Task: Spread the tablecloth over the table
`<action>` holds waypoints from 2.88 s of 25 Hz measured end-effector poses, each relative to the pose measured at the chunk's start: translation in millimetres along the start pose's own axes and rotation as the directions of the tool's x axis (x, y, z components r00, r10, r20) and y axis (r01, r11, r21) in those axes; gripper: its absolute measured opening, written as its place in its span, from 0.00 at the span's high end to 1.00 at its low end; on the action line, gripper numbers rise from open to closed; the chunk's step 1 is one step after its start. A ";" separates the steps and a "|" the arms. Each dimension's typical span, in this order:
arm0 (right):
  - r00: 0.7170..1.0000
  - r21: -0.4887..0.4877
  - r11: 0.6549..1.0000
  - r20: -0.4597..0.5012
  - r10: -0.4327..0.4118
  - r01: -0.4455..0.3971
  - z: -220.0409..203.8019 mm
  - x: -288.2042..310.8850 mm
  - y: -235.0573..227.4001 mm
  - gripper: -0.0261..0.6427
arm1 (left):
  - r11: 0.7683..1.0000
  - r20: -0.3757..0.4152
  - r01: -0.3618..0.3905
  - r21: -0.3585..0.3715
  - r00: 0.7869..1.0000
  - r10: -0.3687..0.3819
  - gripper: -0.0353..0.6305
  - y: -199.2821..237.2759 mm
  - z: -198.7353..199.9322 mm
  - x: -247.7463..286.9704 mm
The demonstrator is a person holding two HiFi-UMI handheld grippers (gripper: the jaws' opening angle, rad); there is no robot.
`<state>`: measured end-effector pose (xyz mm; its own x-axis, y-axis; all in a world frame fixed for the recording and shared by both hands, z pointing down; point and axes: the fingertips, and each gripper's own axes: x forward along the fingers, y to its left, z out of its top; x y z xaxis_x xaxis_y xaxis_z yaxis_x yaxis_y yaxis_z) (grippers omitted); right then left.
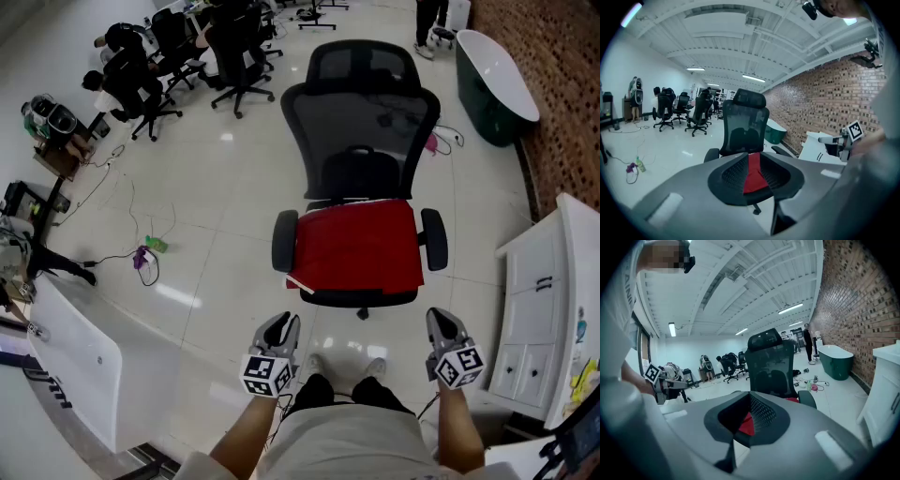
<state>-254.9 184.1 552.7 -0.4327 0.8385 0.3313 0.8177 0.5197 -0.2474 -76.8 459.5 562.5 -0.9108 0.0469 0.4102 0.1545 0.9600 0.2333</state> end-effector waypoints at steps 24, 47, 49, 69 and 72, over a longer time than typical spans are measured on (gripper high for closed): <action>0.945 0.082 0.988 -0.312 -0.099 0.130 -282.2 191.8 -124.9 0.81 | 0.996 -0.319 -0.049 0.074 0.945 0.070 0.68 94.6 -278.6 225.1; 0.950 0.543 0.810 -0.308 -0.052 0.220 -343.5 252.8 -132.4 0.72 | 0.999 -0.307 -0.039 -0.039 0.951 0.025 0.68 103.9 -298.4 266.7; 0.964 0.581 0.787 -0.260 -0.061 0.207 -336.3 256.8 -136.6 0.71 | 0.998 -0.309 -0.040 -0.040 0.951 0.026 0.68 105.8 -298.4 268.3; 0.973 0.466 0.872 -0.225 -0.047 0.151 -312.9 258.4 -136.4 0.94 | 0.829 -0.216 -0.094 -0.552 0.976 -0.033 0.68 111.7 -304.7 269.1; 0.973 0.456 0.878 -0.229 -0.042 0.145 -311.3 259.7 -135.8 0.94 | 0.783 -0.166 -0.094 -0.615 0.986 -0.013 0.68 122.5 -292.6 268.2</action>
<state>-360.1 280.3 955.8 -0.3683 0.7562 0.5408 0.4818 0.6527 -0.5846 -190.2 509.0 959.0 -0.8363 -0.0117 0.5481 0.4416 0.5779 0.6863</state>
